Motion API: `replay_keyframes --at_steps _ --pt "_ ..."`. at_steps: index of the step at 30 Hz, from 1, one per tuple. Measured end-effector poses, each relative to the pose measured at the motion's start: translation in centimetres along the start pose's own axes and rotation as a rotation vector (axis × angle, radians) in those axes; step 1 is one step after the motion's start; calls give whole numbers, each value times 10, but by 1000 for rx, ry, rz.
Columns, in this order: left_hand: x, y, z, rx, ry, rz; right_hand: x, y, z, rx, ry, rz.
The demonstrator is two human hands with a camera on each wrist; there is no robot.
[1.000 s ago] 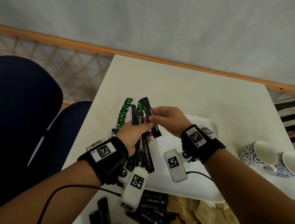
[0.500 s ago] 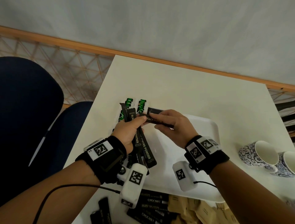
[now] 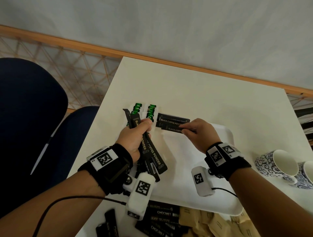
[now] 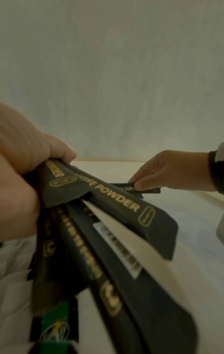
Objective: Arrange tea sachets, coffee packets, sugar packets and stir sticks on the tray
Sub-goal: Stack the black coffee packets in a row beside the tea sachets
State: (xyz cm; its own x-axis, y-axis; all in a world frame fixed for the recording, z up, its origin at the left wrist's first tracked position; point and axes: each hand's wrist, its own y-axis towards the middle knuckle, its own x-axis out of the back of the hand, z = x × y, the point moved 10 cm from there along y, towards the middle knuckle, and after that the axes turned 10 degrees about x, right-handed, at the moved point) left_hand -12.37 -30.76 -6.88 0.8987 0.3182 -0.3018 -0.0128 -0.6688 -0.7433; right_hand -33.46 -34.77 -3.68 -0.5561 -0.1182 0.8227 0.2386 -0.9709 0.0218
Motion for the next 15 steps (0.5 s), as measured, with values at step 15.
replay_keyframes --at_steps 15 --pt "2 14 -3 -7 -62 -4 -19 29 -3 -30 -106 54"
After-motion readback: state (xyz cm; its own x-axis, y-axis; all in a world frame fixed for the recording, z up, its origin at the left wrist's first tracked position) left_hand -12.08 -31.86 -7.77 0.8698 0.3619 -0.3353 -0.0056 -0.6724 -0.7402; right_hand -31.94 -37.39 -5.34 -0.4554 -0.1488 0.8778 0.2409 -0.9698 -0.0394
